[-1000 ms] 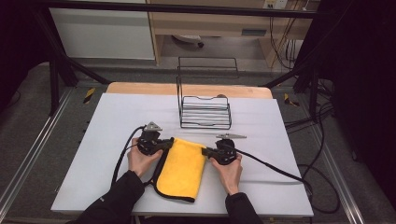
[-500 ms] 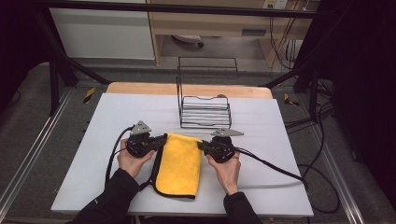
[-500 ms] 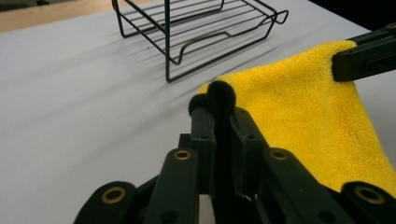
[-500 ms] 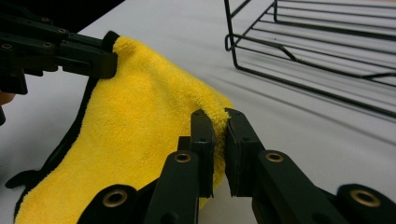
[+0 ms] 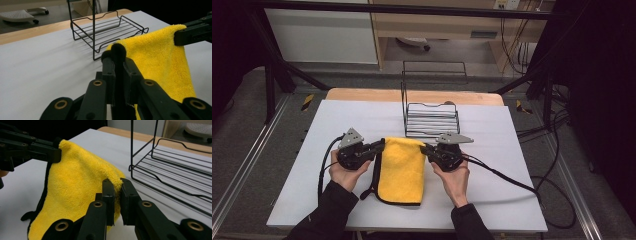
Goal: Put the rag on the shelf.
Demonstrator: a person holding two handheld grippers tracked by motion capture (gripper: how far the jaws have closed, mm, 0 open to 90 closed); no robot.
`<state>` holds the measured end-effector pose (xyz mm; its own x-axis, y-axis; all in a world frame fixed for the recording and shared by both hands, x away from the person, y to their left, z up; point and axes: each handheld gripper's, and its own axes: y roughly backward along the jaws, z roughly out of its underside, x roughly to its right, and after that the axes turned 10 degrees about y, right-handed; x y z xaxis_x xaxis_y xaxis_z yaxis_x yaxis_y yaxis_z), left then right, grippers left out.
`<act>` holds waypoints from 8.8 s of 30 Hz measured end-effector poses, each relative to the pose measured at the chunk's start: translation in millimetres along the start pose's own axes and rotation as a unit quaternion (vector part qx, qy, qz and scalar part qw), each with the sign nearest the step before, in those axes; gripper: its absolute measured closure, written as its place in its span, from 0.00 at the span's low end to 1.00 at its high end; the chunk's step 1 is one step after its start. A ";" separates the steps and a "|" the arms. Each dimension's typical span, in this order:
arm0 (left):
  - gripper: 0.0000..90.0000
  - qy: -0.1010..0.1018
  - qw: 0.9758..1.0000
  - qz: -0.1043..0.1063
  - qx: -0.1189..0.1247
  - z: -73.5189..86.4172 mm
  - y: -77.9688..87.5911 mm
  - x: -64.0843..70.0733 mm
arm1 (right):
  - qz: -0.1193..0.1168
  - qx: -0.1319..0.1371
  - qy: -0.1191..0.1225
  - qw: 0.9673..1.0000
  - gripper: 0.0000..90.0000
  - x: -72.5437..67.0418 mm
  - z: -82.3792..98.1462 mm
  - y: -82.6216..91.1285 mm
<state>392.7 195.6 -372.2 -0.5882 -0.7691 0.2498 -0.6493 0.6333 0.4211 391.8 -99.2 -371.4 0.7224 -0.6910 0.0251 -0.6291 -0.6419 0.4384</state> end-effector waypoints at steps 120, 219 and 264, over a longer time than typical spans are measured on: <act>0.90 -0.047 0.960 0.028 0.276 -217.1 -6.4 91.5 | 0.184 0.240 0.098 0.948 0.93 76.6 -185.0 122.0; 0.90 -0.093 0.978 0.014 0.189 -198.9 -56.5 49.7 | 0.141 0.140 0.128 0.972 0.93 130.2 -166.6 68.9; 0.88 -0.134 0.983 0.005 0.127 -144.5 -52.8 58.8 | 0.115 0.134 0.148 0.973 0.92 92.9 -108.7 79.4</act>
<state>462.0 104.5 -253.8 -0.6794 -0.7337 -0.0003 -0.7217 0.6682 0.1809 440.1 -178.2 -236.6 0.5795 -0.7261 0.3700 -0.8076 -0.5724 0.1416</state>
